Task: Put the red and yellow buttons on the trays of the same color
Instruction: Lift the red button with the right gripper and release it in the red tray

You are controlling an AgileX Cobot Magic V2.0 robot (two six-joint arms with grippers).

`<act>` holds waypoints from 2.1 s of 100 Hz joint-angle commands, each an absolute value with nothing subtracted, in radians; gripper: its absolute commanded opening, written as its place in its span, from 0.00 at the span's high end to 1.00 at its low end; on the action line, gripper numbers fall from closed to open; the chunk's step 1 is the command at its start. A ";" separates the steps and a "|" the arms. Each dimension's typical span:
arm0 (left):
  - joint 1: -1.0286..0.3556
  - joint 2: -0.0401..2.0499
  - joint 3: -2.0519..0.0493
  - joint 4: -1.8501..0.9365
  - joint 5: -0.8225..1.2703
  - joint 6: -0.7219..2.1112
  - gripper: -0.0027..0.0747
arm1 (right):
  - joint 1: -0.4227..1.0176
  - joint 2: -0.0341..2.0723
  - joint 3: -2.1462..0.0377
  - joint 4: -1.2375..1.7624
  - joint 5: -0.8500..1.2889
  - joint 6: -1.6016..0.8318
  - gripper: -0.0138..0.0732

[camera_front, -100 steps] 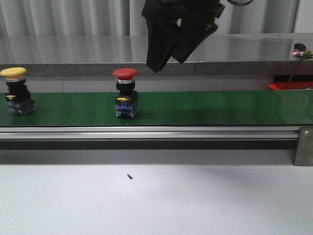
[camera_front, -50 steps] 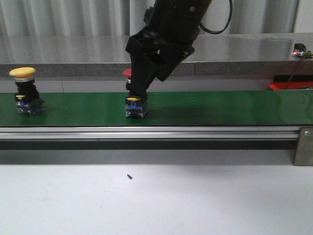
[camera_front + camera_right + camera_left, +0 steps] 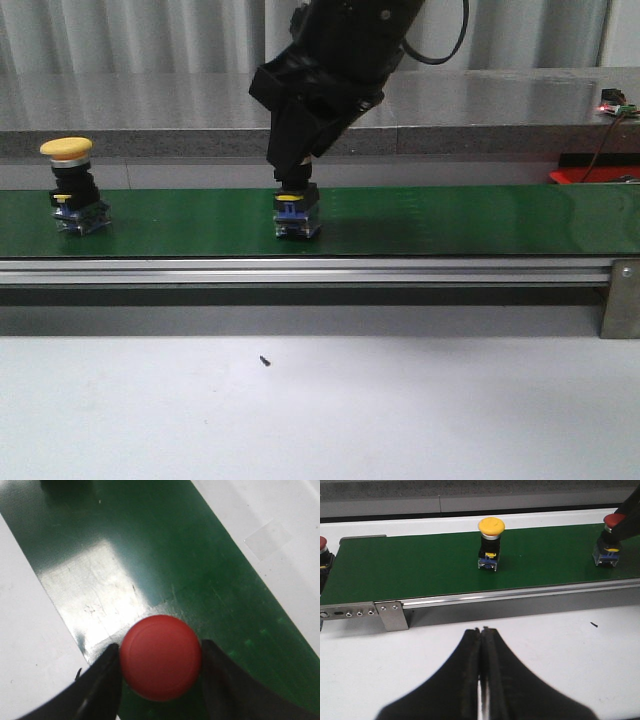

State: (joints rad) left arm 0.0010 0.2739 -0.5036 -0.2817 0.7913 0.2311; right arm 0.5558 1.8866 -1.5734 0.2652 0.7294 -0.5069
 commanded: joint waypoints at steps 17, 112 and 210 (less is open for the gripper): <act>-0.008 0.286 -0.529 -0.303 0.723 0.229 0.99 | 0.508 1.807 -1.606 0.296 0.729 -0.511 0.67; -0.008 0.286 -0.529 -0.303 0.723 0.229 0.99 | -0.171 1.663 -1.463 0.348 0.687 -0.510 0.67; -0.008 0.286 -0.529 -0.303 0.721 0.229 0.99 | -0.314 1.868 -1.395 0.375 0.493 -0.510 0.67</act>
